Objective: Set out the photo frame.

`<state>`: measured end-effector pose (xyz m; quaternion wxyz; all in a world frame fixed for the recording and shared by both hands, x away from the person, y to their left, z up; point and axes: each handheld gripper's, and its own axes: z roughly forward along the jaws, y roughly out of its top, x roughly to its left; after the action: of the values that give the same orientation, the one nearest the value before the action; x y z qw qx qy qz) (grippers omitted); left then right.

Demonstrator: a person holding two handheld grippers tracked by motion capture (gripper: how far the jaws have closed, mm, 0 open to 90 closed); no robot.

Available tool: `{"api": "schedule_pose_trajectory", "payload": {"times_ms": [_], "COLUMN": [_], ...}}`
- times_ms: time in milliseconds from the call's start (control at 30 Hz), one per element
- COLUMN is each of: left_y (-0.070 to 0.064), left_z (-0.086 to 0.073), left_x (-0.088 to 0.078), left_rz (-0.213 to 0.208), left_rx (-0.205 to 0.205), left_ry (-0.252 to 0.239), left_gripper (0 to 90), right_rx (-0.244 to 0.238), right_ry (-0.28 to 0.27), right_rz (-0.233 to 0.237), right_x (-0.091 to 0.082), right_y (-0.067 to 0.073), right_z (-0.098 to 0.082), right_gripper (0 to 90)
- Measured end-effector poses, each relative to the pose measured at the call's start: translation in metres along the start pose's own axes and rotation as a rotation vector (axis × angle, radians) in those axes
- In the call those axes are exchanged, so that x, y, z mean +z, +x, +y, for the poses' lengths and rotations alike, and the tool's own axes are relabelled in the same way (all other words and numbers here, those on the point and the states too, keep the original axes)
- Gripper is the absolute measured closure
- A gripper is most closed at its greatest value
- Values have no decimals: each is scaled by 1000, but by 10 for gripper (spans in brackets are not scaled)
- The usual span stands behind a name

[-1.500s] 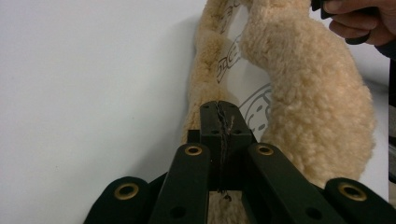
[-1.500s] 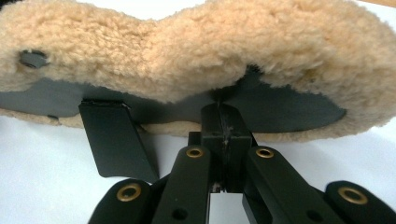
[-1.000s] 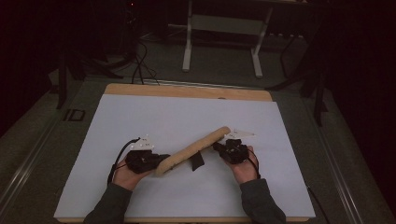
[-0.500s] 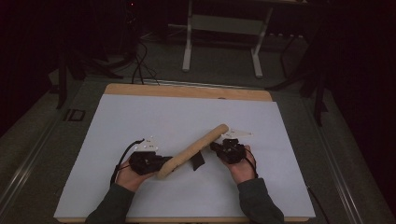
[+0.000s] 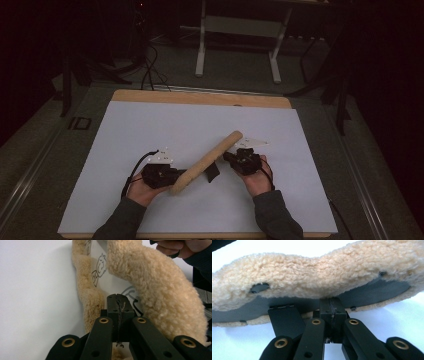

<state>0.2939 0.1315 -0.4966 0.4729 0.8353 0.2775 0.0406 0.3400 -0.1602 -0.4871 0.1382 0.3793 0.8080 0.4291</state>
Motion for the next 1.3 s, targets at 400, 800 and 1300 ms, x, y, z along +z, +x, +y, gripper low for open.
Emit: {"api": "schedule_pose_trajectory", "payload": {"times_ms": [400,800,1300], "left_y": [-3,-9,-8], "left_z": [1,3,1], "left_x": [4,8,13], "left_rz": [-25,-30,-17], "left_rx": [8,33,22], "left_ry": [3,12,16], "left_gripper": [900,900,900], "right_rx": [-5,-3,-11], "right_ry": [0,6,18], "right_rz": [-2,-5,-8], "right_x": [1,3,6], "right_y": [2,2,2], "right_z": [3,6,10], "right_gripper": [899,899,899]}}
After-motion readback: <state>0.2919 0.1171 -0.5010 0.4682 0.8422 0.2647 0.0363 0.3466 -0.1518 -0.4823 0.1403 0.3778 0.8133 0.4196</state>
